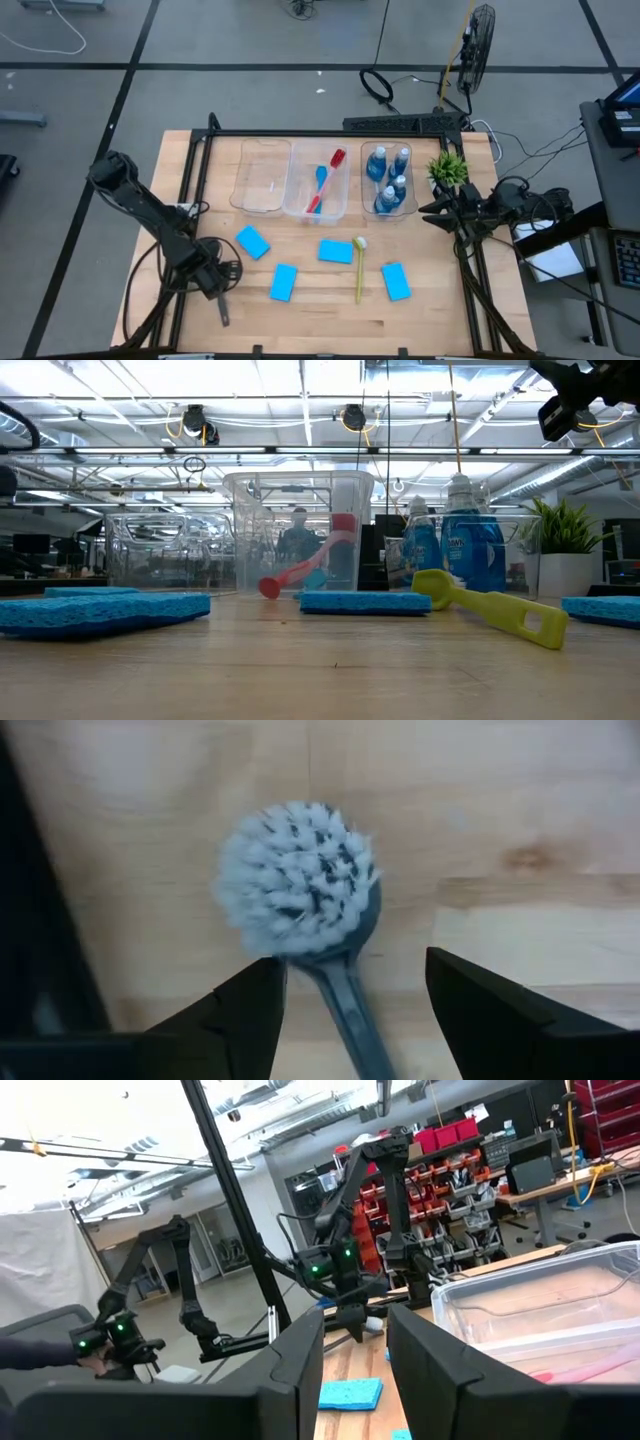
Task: Pick & Place Kitchen Sink Supplies
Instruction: Put the grey toilet brush into the middle transparent bin
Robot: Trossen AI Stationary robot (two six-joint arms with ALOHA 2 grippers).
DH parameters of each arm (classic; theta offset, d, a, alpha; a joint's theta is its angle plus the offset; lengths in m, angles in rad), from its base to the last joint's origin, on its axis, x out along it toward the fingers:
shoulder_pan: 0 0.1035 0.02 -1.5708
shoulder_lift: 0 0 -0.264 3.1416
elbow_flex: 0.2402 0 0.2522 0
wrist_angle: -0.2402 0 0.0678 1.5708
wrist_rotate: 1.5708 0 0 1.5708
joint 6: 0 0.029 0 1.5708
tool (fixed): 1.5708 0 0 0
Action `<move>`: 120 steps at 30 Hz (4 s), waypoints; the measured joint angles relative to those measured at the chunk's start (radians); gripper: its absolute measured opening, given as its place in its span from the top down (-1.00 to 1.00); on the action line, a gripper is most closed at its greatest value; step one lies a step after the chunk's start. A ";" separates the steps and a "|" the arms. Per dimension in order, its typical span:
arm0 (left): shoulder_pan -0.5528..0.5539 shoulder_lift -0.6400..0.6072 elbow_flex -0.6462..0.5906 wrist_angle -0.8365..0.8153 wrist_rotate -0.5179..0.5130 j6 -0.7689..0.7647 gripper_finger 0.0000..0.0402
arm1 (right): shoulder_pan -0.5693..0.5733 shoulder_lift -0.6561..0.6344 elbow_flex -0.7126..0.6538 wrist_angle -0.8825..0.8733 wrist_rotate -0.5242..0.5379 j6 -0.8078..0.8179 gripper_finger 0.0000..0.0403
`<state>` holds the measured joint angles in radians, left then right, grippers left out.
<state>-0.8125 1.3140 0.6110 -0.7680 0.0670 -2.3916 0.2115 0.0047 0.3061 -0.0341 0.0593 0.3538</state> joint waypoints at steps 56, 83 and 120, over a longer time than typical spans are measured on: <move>-0.001 -0.084 -0.031 0.129 -0.091 0.070 0.76 | 0.000 0.000 0.000 0.000 0.045 -0.002 0.50; 0.000 -0.352 -0.029 0.536 -0.733 0.956 0.76 | 0.000 0.000 0.000 0.000 0.045 -0.002 0.50; 0.419 -0.352 -0.028 1.029 -0.673 1.356 0.76 | 0.000 0.000 0.000 0.000 0.048 0.001 0.50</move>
<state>-0.3931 0.9619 0.5835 0.2610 -0.6064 -1.0355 0.2112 0.0047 0.3061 -0.0338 0.1070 0.3547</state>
